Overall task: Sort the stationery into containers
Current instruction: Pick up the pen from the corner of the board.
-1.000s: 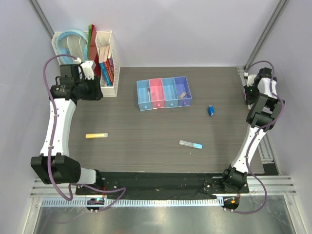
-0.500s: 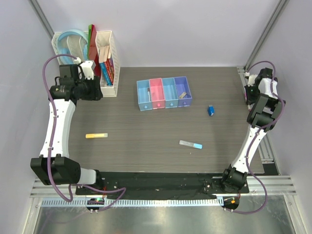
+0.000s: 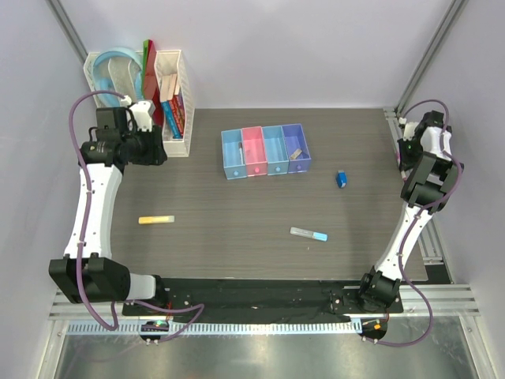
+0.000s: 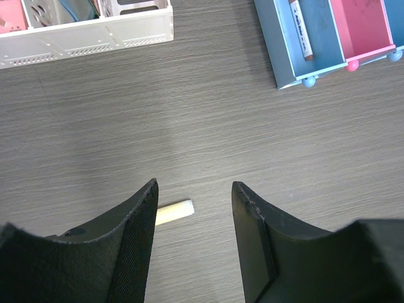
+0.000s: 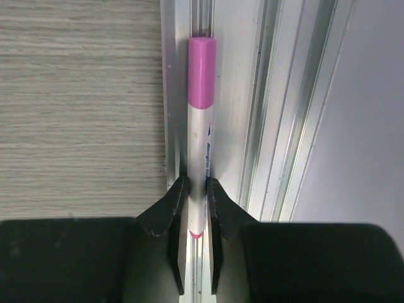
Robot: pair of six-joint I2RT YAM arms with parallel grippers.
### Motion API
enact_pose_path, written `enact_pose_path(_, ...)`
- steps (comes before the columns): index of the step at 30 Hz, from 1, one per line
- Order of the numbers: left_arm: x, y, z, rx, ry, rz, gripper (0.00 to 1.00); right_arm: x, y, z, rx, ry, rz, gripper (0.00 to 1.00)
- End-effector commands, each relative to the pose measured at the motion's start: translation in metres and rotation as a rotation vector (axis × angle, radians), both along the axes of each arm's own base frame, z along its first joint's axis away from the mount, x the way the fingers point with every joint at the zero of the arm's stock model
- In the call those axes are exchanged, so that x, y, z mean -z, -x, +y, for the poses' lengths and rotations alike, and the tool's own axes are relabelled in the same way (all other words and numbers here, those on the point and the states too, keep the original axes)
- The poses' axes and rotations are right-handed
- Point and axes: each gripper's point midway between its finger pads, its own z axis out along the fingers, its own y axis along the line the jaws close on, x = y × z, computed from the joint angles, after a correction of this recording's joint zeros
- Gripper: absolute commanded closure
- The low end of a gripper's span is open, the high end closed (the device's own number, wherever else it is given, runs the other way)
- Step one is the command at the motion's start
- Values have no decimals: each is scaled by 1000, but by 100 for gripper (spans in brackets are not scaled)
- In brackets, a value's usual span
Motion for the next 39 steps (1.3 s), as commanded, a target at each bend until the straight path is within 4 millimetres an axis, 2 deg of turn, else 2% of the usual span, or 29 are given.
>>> enact_pose_path(1, -16, -1, -1, 2, 19, -65, 49, -38, 0, 3, 17, -15, -43, 99)
enact_pose_path(10, -13, -1, -5, 6, 35, -60, 49, -78, -11, 0, 22, 8, -112, 99)
enact_pose_path(16, -12, 0, -5, 9, 36, -59, 49, -89, -14, -5, 30, 35, -127, 99)
enact_pose_path(19, -11, 0, -5, 6, 39, -58, 49, -99, -15, -3, 28, 28, -148, 99)
enact_pose_path(22, -9, 1, -4, 7, 35, -52, 49, -117, -15, 9, 3, 4, -179, 99)
enact_pose_path(23, -7, 1, -5, 9, 35, -47, 49, -130, -15, 15, -8, -2, -204, 99)
enact_pose_path(26, -3, 2, -4, 10, 30, -39, 49, -145, -15, 32, -34, -17, -229, 99)
enact_pose_path(30, 4, 4, -4, 12, 31, -30, 49, -181, -18, 64, -71, -52, -298, 99)
enact_pose_path(33, 15, 4, -4, 13, 29, -16, 49, -200, -24, 99, -94, -118, -338, 99)
enact_pose_path(34, 22, 5, -4, 14, 29, 1, 49, -212, -29, 120, -121, -139, -365, 99)
enact_pose_path(37, 34, 4, -3, 17, 23, 17, 48, -235, -37, 159, -132, -210, -420, 99)
enact_pose_path(39, 39, 3, -3, 19, 21, 20, 47, -246, -44, 197, -158, -252, -446, 99)
